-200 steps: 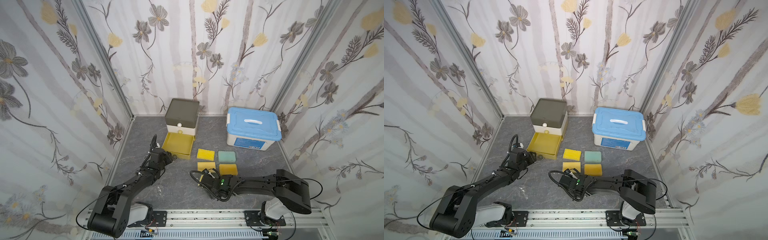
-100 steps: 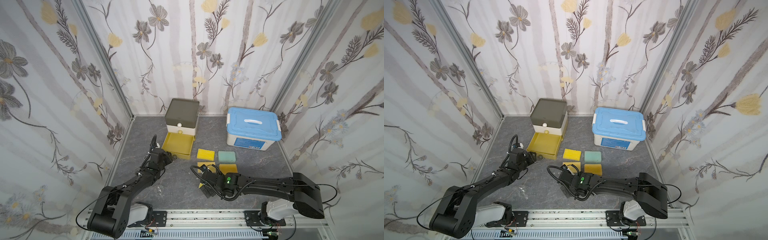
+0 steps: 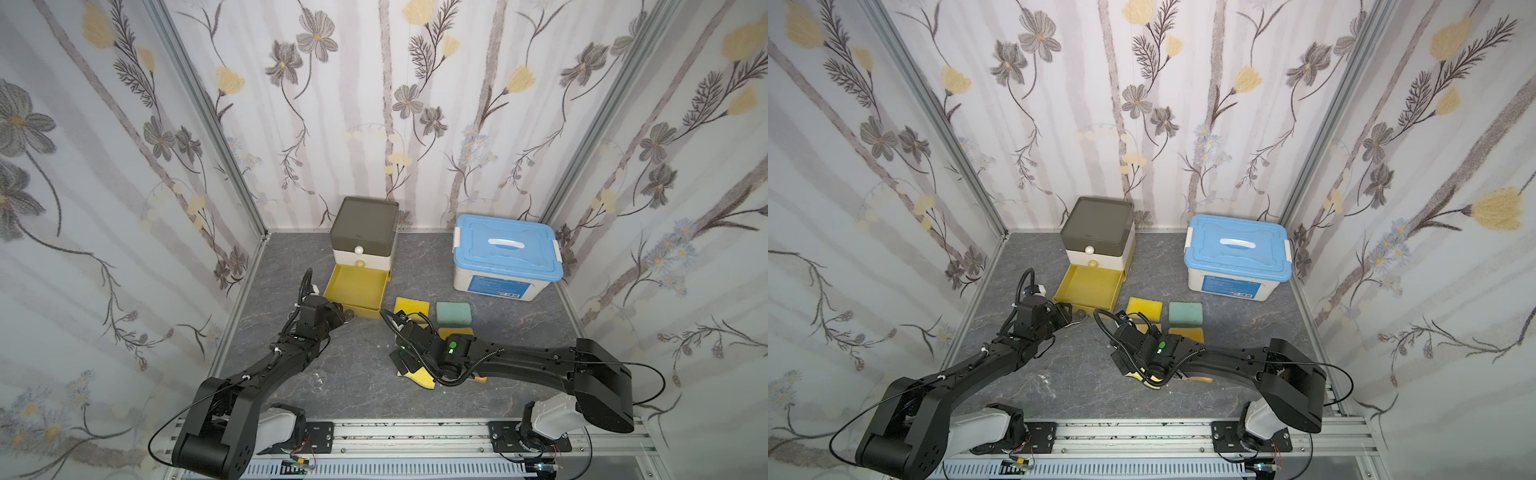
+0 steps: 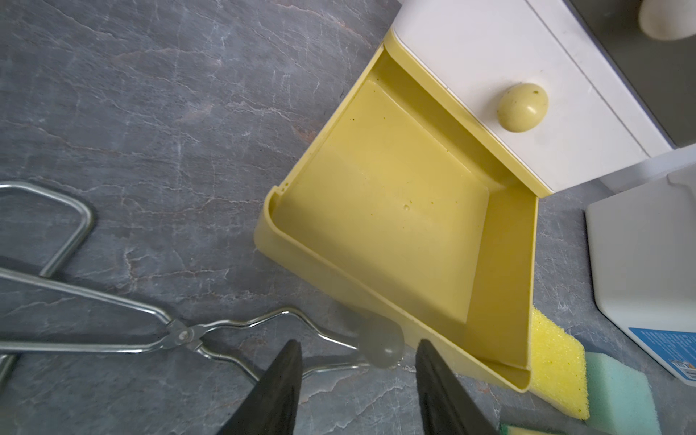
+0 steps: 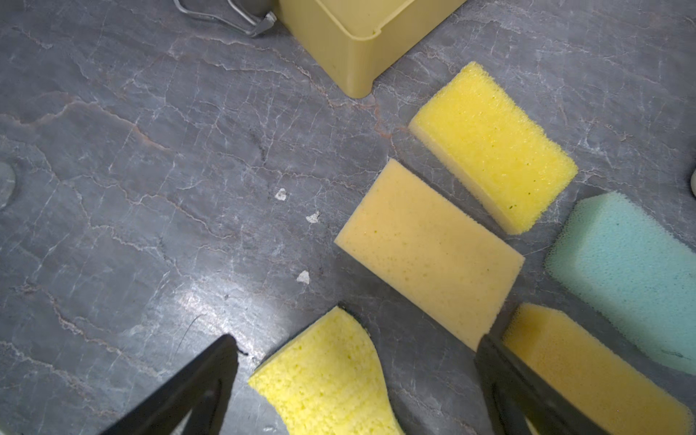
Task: Take the sponge out of the drawer
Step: Place the sponge at the center of the board.
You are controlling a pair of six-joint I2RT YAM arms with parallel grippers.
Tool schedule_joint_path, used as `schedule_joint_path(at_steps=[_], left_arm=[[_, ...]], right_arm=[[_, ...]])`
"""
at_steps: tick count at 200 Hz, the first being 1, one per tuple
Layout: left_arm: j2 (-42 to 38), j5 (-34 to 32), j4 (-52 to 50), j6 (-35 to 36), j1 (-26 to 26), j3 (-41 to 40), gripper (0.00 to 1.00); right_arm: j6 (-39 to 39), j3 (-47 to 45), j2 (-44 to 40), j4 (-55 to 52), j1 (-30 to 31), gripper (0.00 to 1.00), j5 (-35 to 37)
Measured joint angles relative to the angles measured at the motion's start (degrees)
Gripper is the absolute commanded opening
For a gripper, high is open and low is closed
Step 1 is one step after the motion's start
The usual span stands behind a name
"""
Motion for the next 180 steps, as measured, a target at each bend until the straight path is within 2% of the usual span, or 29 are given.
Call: schedule_joint_path(at_steps=[68, 180], left_arm=[[-2.9, -0.7, -2.0, 0.0, 0.0, -0.7, 0.52], [-3.5, -1.5, -2.5, 0.0, 0.0, -0.9, 0.52]], right_arm=[[-2.8, -3.4, -0.7, 3.7, -0.6, 1.0, -14.4], [-3.2, -3.9, 5.9, 4.3, -1.8, 1.0, -17.2]])
